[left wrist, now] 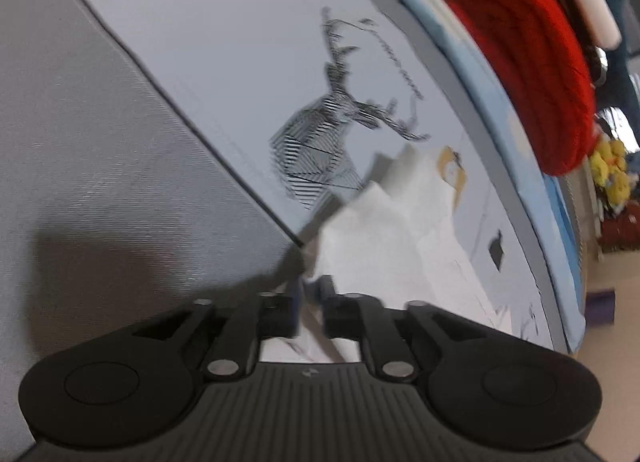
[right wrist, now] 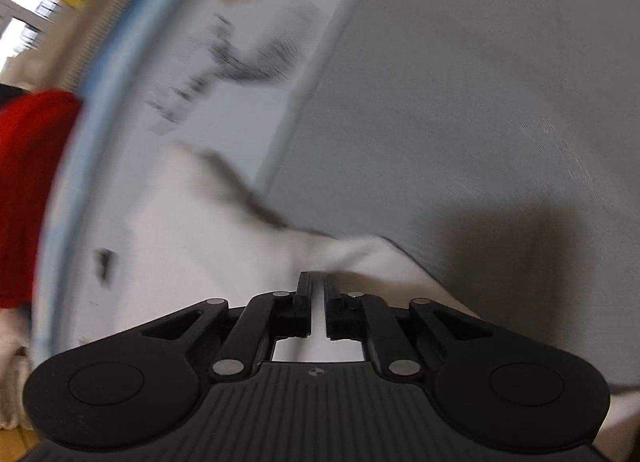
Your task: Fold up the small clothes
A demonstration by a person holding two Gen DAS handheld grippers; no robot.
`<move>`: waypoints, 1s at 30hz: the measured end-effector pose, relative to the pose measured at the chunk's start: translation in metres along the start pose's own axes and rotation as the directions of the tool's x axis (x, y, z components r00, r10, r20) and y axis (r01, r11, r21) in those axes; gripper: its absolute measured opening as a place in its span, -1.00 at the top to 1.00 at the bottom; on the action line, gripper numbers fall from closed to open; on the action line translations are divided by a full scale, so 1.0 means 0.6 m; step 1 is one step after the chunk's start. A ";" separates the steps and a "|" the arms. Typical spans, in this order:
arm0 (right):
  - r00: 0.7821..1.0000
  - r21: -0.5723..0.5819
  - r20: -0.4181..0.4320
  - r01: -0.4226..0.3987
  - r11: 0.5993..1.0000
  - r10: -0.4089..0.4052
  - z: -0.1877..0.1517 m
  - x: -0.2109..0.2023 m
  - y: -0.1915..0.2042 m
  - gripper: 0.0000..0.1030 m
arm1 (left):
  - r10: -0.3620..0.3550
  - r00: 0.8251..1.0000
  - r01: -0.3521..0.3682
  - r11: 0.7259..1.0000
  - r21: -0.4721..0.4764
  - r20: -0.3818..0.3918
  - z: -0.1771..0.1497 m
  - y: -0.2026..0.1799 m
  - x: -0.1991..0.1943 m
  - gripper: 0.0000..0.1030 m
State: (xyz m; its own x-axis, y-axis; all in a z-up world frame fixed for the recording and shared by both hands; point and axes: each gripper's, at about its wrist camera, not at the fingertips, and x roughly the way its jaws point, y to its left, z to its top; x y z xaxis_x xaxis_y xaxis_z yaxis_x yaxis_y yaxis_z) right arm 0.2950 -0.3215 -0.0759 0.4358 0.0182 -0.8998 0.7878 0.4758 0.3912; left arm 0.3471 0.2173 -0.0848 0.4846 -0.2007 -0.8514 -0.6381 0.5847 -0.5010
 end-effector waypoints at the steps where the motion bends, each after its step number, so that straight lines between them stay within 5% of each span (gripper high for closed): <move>1: 1.000 0.011 -0.011 0.010 1.000 -0.010 -0.001 0.002 -0.004 0.86 | 0.012 1.000 -0.012 1.000 -0.003 0.027 0.002 0.002 -0.008 0.52; 4: 0.998 -0.071 0.052 -0.029 0.997 0.033 -0.011 -0.023 0.020 0.84 | 0.040 0.992 -0.045 0.998 0.034 0.122 0.009 -0.007 -0.028 0.42; 7: 0.987 -0.174 0.123 -0.080 0.982 0.102 -0.025 -0.050 0.049 0.49 | 0.027 0.986 -0.043 0.995 0.091 0.167 0.015 -0.021 -0.030 0.14; 9: 0.979 -0.236 0.136 -0.115 0.965 0.150 -0.031 -0.056 0.068 0.42 | -0.008 0.990 -0.013 0.989 0.146 0.139 0.021 -0.034 -0.012 -0.21; 12: 0.980 -0.280 0.056 -0.167 0.945 0.189 -0.019 -0.039 0.086 0.24 | -0.023 0.997 0.006 0.978 0.209 0.075 0.019 -0.047 0.019 -0.30; 13: 0.982 -0.286 0.029 -0.170 0.943 0.186 -0.018 -0.030 0.090 0.24 | -0.014 0.998 -0.002 0.975 0.220 0.068 0.016 -0.049 0.027 -0.26; 14: 0.984 -0.292 0.006 -0.167 0.942 0.177 -0.017 -0.023 0.092 0.24 | -0.010 0.998 -0.006 0.972 0.235 0.067 0.013 -0.051 0.032 0.13; 15: 0.986 -0.295 -0.008 -0.161 0.942 0.166 -0.015 -0.016 0.095 0.24 | -0.019 0.998 0.003 0.966 0.258 0.059 0.011 -0.058 0.035 0.89; 18: 0.989 -0.293 -0.027 -0.144 0.945 0.142 -0.012 -0.005 0.090 0.24 | -0.166 0.984 0.129 0.917 0.377 0.069 -0.003 -0.101 0.003 0.98; 20: 0.990 -0.297 -0.026 -0.138 0.945 0.136 -0.010 -0.002 0.095 0.24 | -0.330 0.943 0.270 0.847 0.458 0.053 -0.014 -0.132 -0.034 0.98; 22: 0.990 -0.302 -0.016 -0.136 0.944 0.137 -0.019 -0.015 0.098 0.24 | -0.392 0.918 0.323 0.831 0.453 0.063 -0.017 -0.136 -0.052 0.98; 24: 0.990 -0.309 -0.007 -0.133 0.942 0.138 -0.021 -0.014 0.098 0.24 | -0.330 0.942 0.280 0.877 0.390 0.067 -0.006 -0.119 -0.040 0.98; 26: 0.991 -0.307 -0.004 -0.126 0.943 0.132 -0.022 -0.014 0.097 0.24 | -0.102 0.992 0.071 0.936 0.346 0.073 0.008 -0.093 -0.010 0.97; 28: 0.993 -0.297 -0.011 -0.118 0.948 0.120 -0.022 -0.008 0.093 0.24 | 0.084 0.993 -0.107 0.948 0.299 0.088 0.017 -0.064 0.007 0.94; 30: 0.995 -0.281 -0.018 -0.103 0.954 0.102 -0.020 0.000 0.089 0.24 | 0.102 0.988 -0.126 0.965 0.231 0.113 0.028 -0.041 -0.001 0.94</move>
State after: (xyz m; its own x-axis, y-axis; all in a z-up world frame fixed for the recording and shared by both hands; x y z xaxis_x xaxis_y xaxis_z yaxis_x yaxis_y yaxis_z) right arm 0.3319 -0.2852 -0.0570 0.5063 0.0821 -0.8584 0.5842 0.6995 0.4115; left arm 0.3727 0.2162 -0.0694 0.4810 -0.0500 -0.8753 -0.5384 0.7711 -0.3399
